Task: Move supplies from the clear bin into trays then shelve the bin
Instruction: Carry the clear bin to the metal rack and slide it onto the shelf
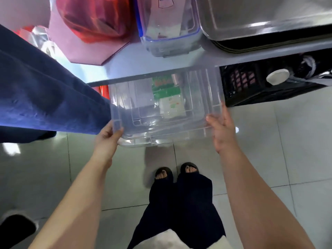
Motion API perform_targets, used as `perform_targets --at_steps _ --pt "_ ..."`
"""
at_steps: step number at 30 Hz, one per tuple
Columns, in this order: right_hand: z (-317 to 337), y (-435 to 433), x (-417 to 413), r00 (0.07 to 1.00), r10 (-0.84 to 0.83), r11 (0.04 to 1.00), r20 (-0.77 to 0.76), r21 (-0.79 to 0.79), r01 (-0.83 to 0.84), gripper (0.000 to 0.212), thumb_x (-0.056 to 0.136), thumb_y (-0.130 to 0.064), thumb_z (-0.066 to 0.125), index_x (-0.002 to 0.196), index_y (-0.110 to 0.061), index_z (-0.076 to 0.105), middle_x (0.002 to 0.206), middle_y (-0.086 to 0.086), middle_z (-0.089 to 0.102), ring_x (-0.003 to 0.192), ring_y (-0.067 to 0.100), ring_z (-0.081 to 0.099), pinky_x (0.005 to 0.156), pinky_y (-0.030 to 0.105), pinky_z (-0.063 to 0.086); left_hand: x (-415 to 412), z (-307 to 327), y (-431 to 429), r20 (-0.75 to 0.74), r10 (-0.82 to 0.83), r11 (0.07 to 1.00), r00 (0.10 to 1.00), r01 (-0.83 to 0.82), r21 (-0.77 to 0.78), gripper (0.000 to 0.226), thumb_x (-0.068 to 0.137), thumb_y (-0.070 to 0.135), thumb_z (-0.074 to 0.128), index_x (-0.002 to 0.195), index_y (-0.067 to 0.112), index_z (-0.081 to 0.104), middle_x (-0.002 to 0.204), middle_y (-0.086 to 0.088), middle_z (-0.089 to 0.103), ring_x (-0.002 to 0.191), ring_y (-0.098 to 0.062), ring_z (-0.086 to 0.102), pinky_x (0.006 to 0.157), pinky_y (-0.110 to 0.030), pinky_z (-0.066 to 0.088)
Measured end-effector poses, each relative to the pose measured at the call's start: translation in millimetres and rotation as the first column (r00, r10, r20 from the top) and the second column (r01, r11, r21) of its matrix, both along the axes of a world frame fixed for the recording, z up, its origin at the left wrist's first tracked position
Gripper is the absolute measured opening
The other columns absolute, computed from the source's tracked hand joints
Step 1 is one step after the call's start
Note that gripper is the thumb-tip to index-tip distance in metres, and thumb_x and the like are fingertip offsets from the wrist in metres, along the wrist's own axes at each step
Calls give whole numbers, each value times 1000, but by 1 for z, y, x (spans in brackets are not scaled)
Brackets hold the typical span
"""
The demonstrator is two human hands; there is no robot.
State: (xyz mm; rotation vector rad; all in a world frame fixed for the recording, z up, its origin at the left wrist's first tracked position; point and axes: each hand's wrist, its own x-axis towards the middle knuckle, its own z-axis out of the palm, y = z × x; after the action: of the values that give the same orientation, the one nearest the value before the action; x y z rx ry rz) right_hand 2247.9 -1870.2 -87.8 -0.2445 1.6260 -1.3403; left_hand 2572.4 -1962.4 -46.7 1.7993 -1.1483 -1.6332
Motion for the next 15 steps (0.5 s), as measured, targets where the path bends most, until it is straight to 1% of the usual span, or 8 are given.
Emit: perform_targets --at_steps 2,3,5,7,9,11,13,15 --pt "-6 -16 5 994 43 998 -105 57 -37 64 82 -16 69 127 -56 45 118 -32 55 106 -18 51 81 10 42 0 -11 -2 41 -11 1000 999 12 -20 29 95 15 54 120 25 63 106 6 68 95 -12 59 90 -33 44" --pt "-10 -21 4 988 50 996 -145 80 -39 64 84 -17 68 130 -53 43 125 -35 46 111 -21 43 88 11 38 -1 -18 -4 64 -20 999 998 22 -29 32 95 18 55 126 26 60 116 5 66 105 -14 59 97 -33 43" --pt "-20 -24 -1 976 89 988 -198 139 -62 63 86 -21 65 134 -51 38 141 -27 35 125 -8 32 98 23 30 -3 -33 -6 136 -17 999 991 21 -27 39 94 26 56 133 31 53 130 4 61 121 -15 53 108 -37 39" --pt "-28 -23 -7 972 142 977 -187 185 -107 60 90 -24 62 137 -51 35 142 -24 33 127 -1 30 101 29 29 -6 -44 -6 238 -10 1000 971 10 -1 50 92 36 57 140 38 43 142 5 51 130 -16 45 112 -40 33" --pt "-31 -23 -11 969 184 963 -163 225 -145 58 93 -23 58 140 -47 32 126 -32 41 116 -4 43 100 31 35 -10 -49 -1 238 75 997 968 -73 -14 56 90 35 61 142 42 39 144 9 47 130 -8 44 111 -34 34" --pt "-31 -23 -13 958 223 947 -183 275 -168 59 94 -23 58 141 -45 32 119 -30 47 102 -8 52 93 32 42 -11 -49 5 181 189 981 965 -180 -69 54 84 33 68 130 52 48 129 12 60 110 2 58 95 -19 45" --pt "-31 -24 -13 952 227 943 -207 292 -161 62 92 -21 61 142 -43 31 132 -17 45 115 4 50 94 34 44 -11 -50 8 160 234 971 959 -222 -93 49 80 33 72 120 55 54 114 12 67 95 0 65 83 -17 48" --pt "-30 -25 -11 963 187 953 -196 276 -129 65 92 -13 60 143 -39 31 141 -9 40 129 14 42 102 38 42 -15 -53 8 166 239 970 957 -228 -82 53 83 28 72 133 34 54 125 10 61 111 -8 59 99 -28 45"
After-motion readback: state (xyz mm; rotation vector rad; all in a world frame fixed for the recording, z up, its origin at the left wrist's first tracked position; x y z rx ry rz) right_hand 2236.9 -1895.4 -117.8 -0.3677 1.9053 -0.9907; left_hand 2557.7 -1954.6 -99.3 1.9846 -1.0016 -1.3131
